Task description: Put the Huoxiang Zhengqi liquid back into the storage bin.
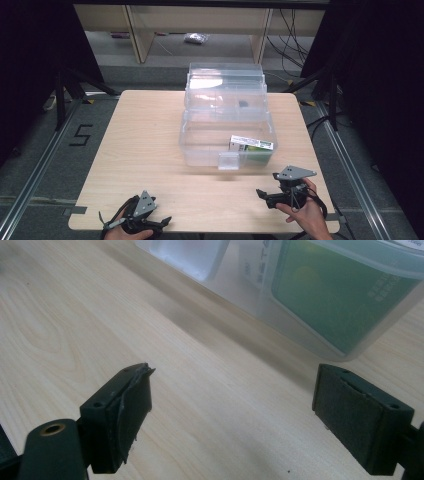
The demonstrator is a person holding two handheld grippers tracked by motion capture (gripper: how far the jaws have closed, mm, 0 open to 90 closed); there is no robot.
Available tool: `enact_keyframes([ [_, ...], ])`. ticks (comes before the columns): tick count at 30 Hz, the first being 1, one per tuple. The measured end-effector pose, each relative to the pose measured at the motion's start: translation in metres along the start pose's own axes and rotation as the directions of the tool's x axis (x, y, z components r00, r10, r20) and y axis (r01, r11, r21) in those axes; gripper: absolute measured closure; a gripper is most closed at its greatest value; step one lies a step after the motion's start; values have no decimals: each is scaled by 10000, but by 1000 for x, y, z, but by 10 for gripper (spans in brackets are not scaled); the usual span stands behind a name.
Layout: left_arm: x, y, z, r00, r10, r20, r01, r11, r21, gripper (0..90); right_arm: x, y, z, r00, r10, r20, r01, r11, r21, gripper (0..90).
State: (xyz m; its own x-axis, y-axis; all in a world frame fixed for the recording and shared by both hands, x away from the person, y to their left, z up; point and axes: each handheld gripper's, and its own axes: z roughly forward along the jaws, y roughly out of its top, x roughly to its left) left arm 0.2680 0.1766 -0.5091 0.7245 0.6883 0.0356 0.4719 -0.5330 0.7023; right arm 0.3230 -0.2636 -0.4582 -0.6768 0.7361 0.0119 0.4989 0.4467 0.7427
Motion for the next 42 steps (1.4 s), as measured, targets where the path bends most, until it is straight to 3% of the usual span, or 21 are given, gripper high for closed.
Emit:
enact_keyframes([
  [1, 2, 0, -2, 9994, 343, -8, -343, 9990, 293, 176, 2, 0, -1, 9995, 289, -88, -289, 9996, 61, 170],
  [2, -2, 0, 2, 9996, -297, 1, 297, 9993, -247, 176, 2, -1, -2, 9997, 246, 14, -246, 9997, 2, 168],
  [4, -1, 0, 1, 9999, -118, -88, 117, 9999, -103, 175, 5, -3, -4, 9987, 511, -14, -511, 9986, 157, 167],
  [6, -1, 0, 1, 9998, -171, -104, 169, 9997, -162, 175, 4, -6, -3, 9997, 228, -37, -227, 9997, 39, 166],
  [17, 0, 0, 1, 9999, -117, -107, 116, 9999, -113, 176, 10, -19, -5, 9991, 410, 138, -413, 9989, 240, 165],
  [18, -1, 0, 1, 9999, -109, -99, 108, 9999, -109, 176, 13, -19, -6, 9973, 729, 94, -732, 9966, 377, 165],
  [20, -1, 0, 1, 9999, -102, -97, 101, 9999, -113, 176, 11, -22, -5, 9986, 478, 208, -485, 9982, 363, 165],
  [22, 0, 0, 1, 9999, -110, -103, 109, 9999, -119, 175, 14, -24, -6, 9961, 871, 130, -877, 9949, 499, 166],
  [23, -1, 0, 1, 9999, -138, -79, 136, 9998, -143, 175, 13, -25, -6, 9965, 819, 137, -825, 9952, 517, 166],
  [24, 0, -1, 1, 9999, -115, -60, 115, 9999, -124, 175, 17, -26, -7, 9931, 1168, 130, -1174, 9909, 651, 166],
  [25, 0, -1, 1, 9998, -152, -101, 151, 9998, -126, 175, 15, -28, -5, 9964, 834, 153, -841, 9950, 540, 166],
  [27, 0, -1, 2, 9997, -221, -113, 219, 9996, -166, 176, 18, -31, -6, 9938, 1099, 144, -1107, 9912, 725, 165],
  [29, 0, -1, 1, 9997, -222, -114, 220, 9996, -185, 176, 16, -34, -5, 9966, 812, 151, -821, 9938, 756, 166],
  [30, -1, -1, 1, 9997, -208, -111, 206, 9996, -177, 175, 18, -35, -5, 9948, 1004, 160, -1014, 9910, 875, 166],
  [39, -1, -1, 2, 9997, -216, -120, 213, 9996, -193, 176, 23, -43, -5, 9933, 1119, 276, -1146, 9839, 1372, 168],
  [41, 0, -1, 1, 9998, -149, -95, 147, 9998, -140, 175, 23, -44, -4, 9950, 967, 257, -993, 9861, 1333, 169],
  [42, 1, 0, -1, 9999, 161, 20, -161, 9998, 151, 175, 25, -44, -4, 9933, 1120, 270, -1148, 9833, 1410, 170],
])
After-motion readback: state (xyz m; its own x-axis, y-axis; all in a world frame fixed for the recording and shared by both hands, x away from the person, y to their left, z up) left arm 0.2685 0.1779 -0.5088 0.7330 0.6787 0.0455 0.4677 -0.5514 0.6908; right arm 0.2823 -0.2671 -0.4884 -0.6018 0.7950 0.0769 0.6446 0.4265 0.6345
